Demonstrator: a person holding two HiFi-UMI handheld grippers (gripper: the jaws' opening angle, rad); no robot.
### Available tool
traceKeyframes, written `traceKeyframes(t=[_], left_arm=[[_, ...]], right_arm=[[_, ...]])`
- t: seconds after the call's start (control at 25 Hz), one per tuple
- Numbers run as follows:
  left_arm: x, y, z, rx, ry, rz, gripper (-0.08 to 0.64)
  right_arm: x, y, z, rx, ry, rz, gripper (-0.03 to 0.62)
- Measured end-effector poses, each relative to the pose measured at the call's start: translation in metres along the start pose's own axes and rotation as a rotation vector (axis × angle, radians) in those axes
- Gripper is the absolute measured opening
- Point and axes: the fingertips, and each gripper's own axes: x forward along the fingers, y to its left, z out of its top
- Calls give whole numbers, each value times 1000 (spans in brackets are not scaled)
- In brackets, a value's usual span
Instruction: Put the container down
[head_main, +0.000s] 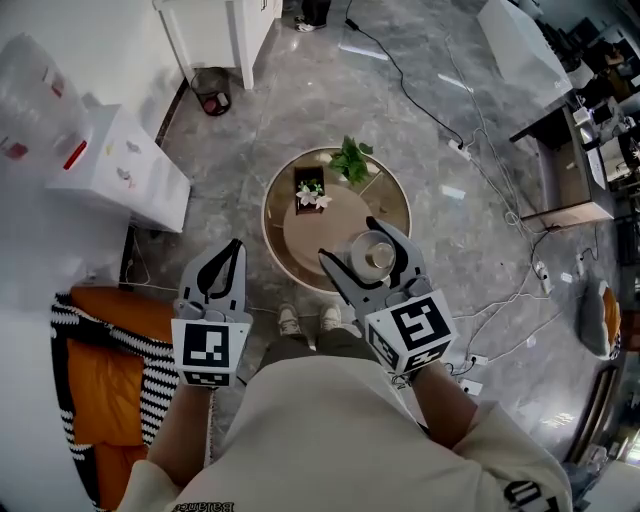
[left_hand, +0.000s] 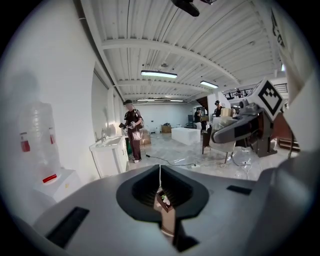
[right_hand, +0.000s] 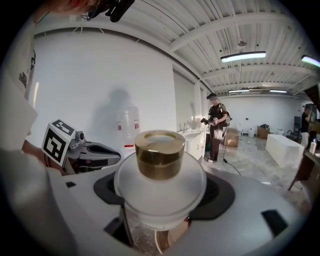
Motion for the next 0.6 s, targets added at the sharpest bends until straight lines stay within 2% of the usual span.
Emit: traceKeyframes(t=[0.28, 0.6], left_arm=[[30, 3, -14, -9, 34, 29, 8], [75, 10, -36, -61, 51, 71, 8]], right_arm=[[32, -20, -13, 15, 20, 46, 331], [92, -34, -35, -83, 37, 108, 331]])
